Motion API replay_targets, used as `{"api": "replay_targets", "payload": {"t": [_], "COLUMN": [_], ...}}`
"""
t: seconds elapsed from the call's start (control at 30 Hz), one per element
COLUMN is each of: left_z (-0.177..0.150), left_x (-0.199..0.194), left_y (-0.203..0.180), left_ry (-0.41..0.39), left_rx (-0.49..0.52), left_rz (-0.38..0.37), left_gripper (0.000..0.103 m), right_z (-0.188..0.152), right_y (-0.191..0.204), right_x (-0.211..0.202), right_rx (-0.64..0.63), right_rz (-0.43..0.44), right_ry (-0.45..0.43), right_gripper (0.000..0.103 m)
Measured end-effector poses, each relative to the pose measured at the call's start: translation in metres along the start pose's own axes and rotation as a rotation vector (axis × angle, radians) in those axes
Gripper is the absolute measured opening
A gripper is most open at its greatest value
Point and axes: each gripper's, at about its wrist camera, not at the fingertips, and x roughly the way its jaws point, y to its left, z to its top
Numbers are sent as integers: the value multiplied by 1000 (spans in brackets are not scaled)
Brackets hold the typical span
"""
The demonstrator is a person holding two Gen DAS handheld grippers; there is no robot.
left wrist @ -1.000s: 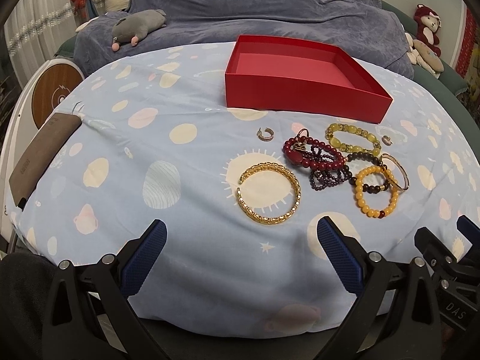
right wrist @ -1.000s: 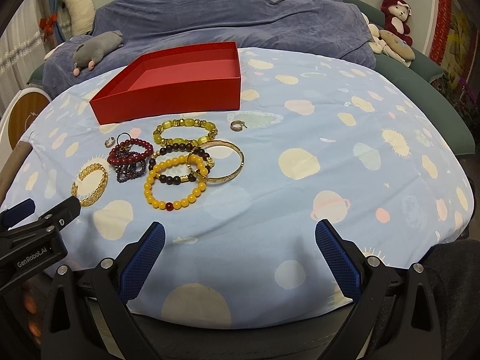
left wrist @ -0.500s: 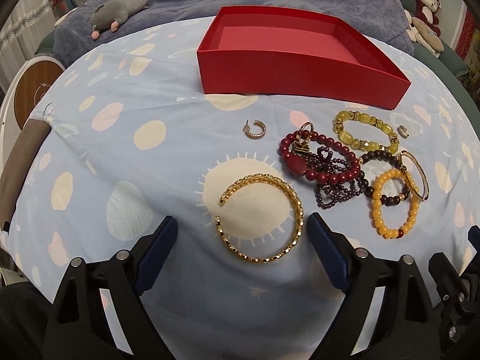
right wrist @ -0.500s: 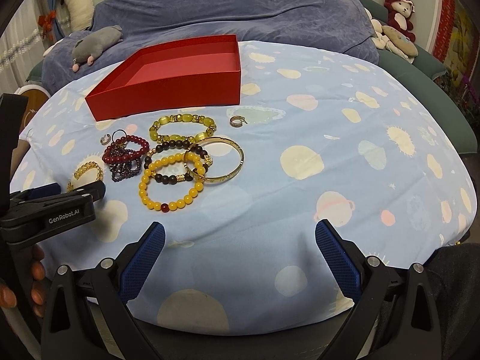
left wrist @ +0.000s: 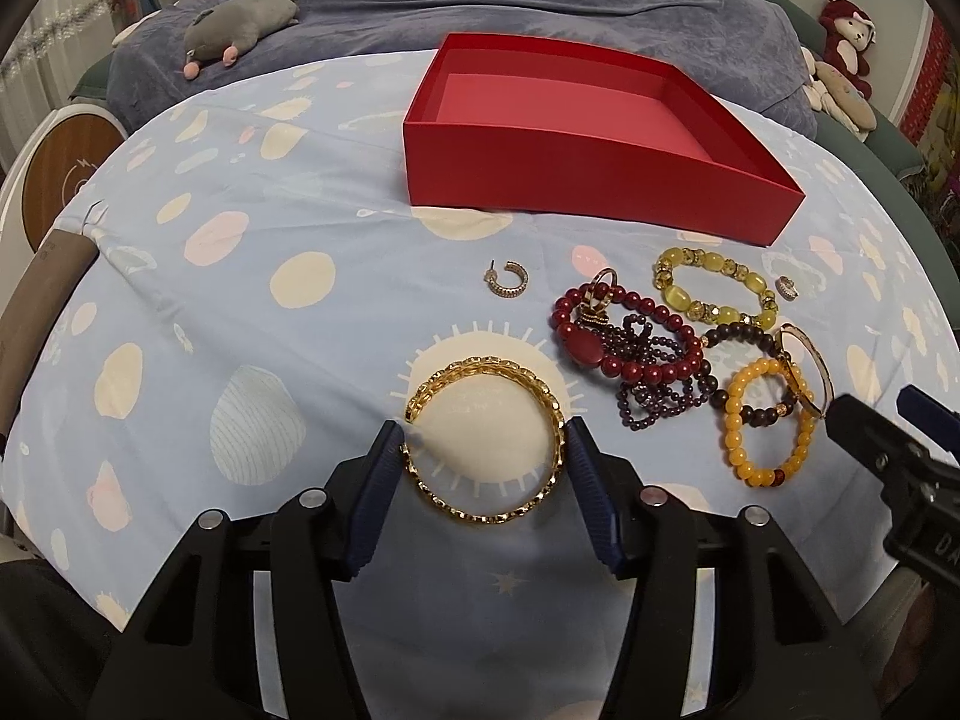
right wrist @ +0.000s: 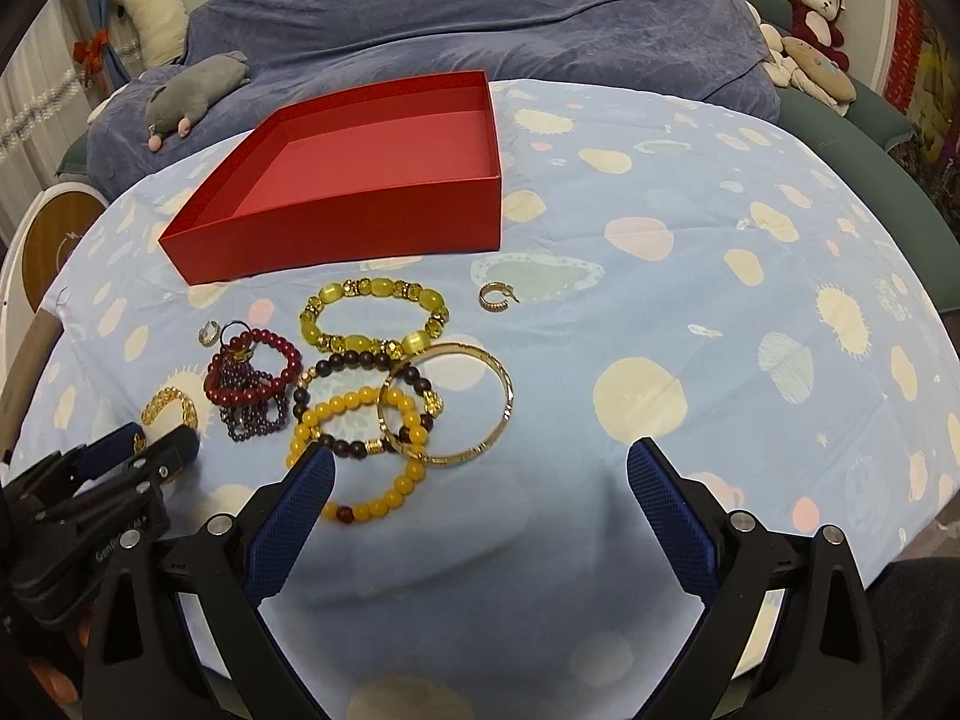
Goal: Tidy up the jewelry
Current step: 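Grasp the gold chain bangle with the left tool while the right tool grasps the thin gold bangle, then carry both bangles into the red box and open both tools to release them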
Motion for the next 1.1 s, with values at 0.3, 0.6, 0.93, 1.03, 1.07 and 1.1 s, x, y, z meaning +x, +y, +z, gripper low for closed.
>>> {"api": "replay_targets", "payload": {"t": [0.3, 0.6, 0.93, 1.03, 1.07, 1.1], "left_z": [0, 1, 2, 10, 14, 20], "left_x": [1, 1, -12, -23, -27, -31], "left_y": [-2, -3, 8, 6, 5, 5], "left_ry": [-2, -2, 5, -14, -26, -36], "left_rx": [10, 12, -69, -54, -51, -48], "left_rz": [10, 8, -18, -24, -29, -35], "left_gripper": [53, 53, 53, 53, 53, 53], "right_z": [8, 4, 8, 17, 21, 27], "right_y": [5, 5, -11, -14, -14, -14], "right_x": [34, 28, -9, -21, -24, -28], "right_rx": [11, -13, 22, 17, 14, 10], "right_rz": [3, 28, 64, 73, 81, 87], "right_ry": [64, 38, -15, -34, -44, -53], "right_gripper": [75, 56, 55, 55, 55, 55]}}
